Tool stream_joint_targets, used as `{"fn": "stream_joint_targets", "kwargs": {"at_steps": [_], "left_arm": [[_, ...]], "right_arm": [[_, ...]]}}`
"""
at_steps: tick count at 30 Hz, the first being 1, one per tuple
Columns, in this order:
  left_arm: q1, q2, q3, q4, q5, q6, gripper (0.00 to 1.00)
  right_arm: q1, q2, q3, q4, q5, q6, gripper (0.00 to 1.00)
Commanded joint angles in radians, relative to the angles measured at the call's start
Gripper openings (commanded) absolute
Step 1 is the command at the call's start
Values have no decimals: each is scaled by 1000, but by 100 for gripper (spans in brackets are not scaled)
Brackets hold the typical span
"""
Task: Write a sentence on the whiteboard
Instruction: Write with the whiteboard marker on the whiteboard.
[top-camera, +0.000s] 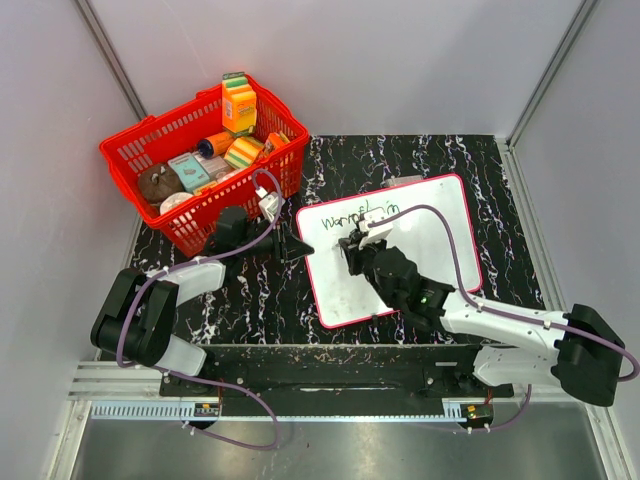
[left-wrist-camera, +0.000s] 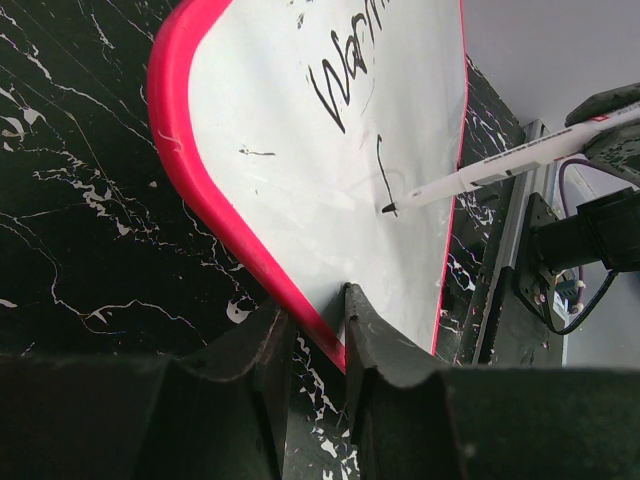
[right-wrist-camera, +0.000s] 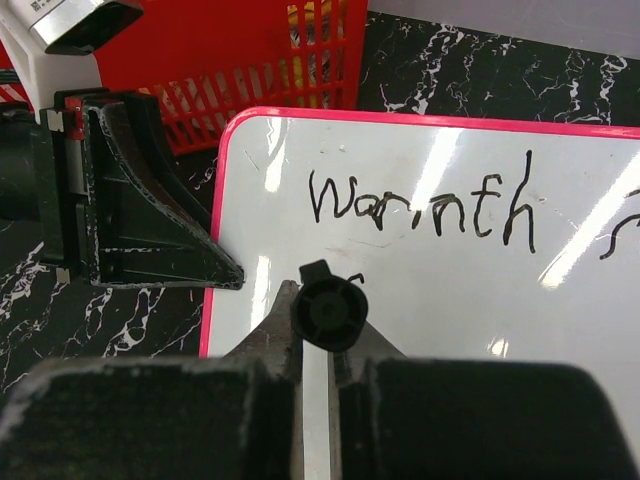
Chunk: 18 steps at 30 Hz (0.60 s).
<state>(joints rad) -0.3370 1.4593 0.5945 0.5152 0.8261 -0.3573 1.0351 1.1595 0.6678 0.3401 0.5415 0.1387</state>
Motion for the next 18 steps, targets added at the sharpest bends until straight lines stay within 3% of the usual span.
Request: {"fn": "stream_joint_targets", "kwargs": {"at_steps": [1, 18], "left_arm": [[-20, -2, 11, -18, -48, 121, 0], [-20, -2, 11, -20, -48, 121, 0]], "right_arm": [[8, 8, 47, 43, 52, -21, 0], [8, -17, 13, 2, 83, -17, 0]]}}
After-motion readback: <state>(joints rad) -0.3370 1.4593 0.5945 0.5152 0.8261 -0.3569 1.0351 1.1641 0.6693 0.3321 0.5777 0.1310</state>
